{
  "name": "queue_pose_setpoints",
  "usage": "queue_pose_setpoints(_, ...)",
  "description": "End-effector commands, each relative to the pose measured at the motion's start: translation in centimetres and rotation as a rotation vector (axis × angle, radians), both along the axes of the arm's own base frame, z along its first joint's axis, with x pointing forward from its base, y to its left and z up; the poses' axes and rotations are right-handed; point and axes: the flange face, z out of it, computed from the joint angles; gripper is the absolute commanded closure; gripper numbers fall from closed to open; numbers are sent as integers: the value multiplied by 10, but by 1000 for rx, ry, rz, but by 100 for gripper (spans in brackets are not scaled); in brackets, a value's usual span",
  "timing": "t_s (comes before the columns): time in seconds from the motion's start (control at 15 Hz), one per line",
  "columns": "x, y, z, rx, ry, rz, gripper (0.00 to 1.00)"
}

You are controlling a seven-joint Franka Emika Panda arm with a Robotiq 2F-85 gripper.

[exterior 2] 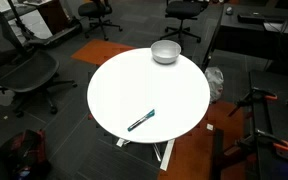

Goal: Take the marker from the table and place it in the white bowl

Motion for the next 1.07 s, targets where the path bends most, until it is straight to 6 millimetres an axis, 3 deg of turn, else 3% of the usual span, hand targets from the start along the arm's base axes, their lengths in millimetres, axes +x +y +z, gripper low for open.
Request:
queue_pose_setpoints(0.0,0,0,1,0,1,0,0)
queue_pose_setpoints(0.53,8,7,-2,-9,13,19,0)
queue_pose_setpoints(1.0,53,82,-11,-119,89,227,0)
